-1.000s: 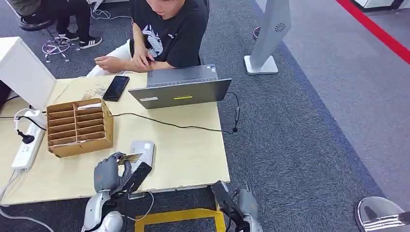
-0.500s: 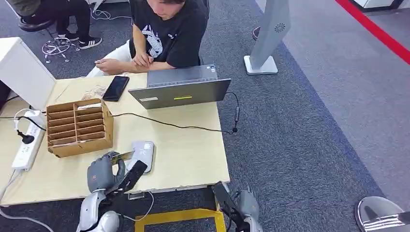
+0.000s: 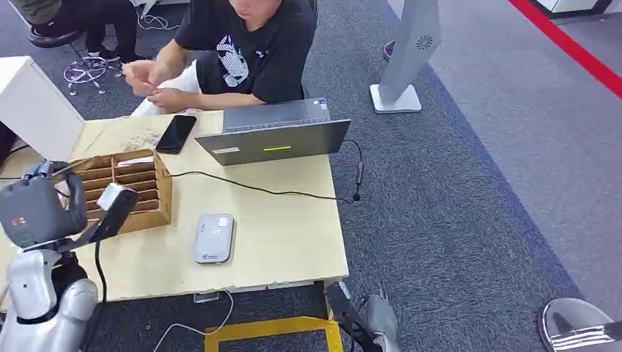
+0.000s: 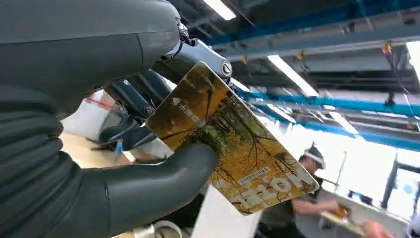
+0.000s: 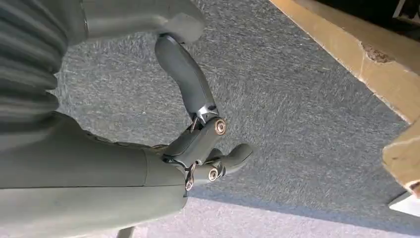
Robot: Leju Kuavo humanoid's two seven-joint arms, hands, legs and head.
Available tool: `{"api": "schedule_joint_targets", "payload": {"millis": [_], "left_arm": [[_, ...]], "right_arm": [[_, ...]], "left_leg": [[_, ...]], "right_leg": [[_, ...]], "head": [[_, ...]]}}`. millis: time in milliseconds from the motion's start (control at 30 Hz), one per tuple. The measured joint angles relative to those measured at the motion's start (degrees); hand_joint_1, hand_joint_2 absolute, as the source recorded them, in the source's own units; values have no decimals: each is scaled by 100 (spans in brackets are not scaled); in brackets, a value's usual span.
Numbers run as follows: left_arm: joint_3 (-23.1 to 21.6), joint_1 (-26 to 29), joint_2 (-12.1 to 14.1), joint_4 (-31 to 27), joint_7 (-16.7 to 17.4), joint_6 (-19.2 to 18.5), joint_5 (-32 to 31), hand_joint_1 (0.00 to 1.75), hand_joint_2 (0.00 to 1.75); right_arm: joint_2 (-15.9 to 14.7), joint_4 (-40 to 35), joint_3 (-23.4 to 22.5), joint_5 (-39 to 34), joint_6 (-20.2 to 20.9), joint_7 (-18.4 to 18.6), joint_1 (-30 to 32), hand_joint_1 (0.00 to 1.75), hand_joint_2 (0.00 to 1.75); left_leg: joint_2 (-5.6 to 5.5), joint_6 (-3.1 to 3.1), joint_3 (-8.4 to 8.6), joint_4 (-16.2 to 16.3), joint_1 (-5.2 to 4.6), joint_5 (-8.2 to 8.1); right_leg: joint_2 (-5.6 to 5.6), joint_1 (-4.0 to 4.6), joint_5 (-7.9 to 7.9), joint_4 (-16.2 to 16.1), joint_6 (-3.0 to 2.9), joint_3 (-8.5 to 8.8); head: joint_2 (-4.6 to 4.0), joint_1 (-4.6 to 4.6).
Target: Pass the card to the sensor for recognition and then transmit it.
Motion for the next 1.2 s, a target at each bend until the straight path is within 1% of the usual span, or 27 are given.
{"api": "schedule_joint_targets", "payload": {"millis": [133, 300, 467, 567, 700, 733, 767, 800, 833, 933, 1067, 1200], "left_arm": [[245, -201, 234, 15, 138, 13, -225, 175, 175], [438, -351, 388, 234, 234, 50, -335, 175, 175], [527, -456, 403, 534, 310, 142, -361, 175, 175], [529, -524, 386, 759, 219, 295, -389, 175, 175], [523, -564, 327, 874, 175, 315, -527, 175, 175], [523, -564, 314, 881, 175, 317, -544, 169, 175], [518, -565, 299, 881, 184, 334, -560, 24, 175], [514, -569, 285, 881, 188, 352, -568, 24, 175], [510, -570, 274, 881, 190, 372, -575, 0, 175], [507, -571, 228, 879, 186, 457, -560, 0, 175], [494, -571, 143, 870, 87, 540, -503, 0, 175], [435, -551, 60, 723, 0, 568, -461, 0, 175]], "right_arm": [[-15, 2, -11, -9, -15, -81, -2, 0, 175], [-17, 4, -44, -35, -28, -153, -9, 0, 175], [-17, 37, -48, -79, -68, -265, -45, 0, 175], [-17, 81, -50, -181, -87, -369, -87, 0, 175], [-17, 114, -50, -219, -85, -374, -115, 0, 175], [-17, 114, -50, -219, -85, -363, -114, 0, 175], [-17, 114, -50, -214, -85, -356, -115, 0, 175], [-17, 114, -50, -214, -85, -352, -116, 0, 175], [-17, 114, -50, -212, -85, -343, -118, 0, 175], [-17, 116, -50, -210, -85, -323, -118, 0, 175], [-17, 116, -50, -210, -85, -321, -118, 0, 175], [-17, 114, -50, -208, -85, -284, -117, 0, 175]], "left_leg": [[0, 0, 0, 0, 0, 0], [0, 0, 0, 0, 0, 0], [0, 0, -1, 0, -1, 0], [0, 0, 1, 1, -1, 0], [0, 0, 1, 2, -1, 1], [0, 0, 1, 2, -1, 1], [0, 0, 1, 2, -1, 1], [0, 0, 1, 2, -1, 0], [0, 0, 1, 2, -1, 0], [1, -1, 0, 2, -1, 0], [1, 0, 0, 2, -1, 0], [1, 0, 0, 2, -1, 0]], "right_leg": [[1, 0, 0, 0, 0, 0], [2, 0, 0, 0, 0, -1], [1, 0, 0, -1, 0, -1], [1, 0, 0, -1, 0, -1], [2, -1, 1, -1, 0, -1], [2, -1, 1, -1, 0, -1], [2, -1, 1, -1, 0, -1], [1, -1, 0, -1, 0, -1], [2, -1, 0, -1, 0, -1], [2, -1, 0, -1, 0, -2], [1, -1, 0, -1, 0, -2], [1, -1, 0, -1, 0, -2]], "head": [[0, 2], [0, 0], [0, 0], [0, 0], [0, 0], [0, 0], [0, 0], [0, 0], [0, 2], [0, 2], [0, 0], [0, 2]]}}
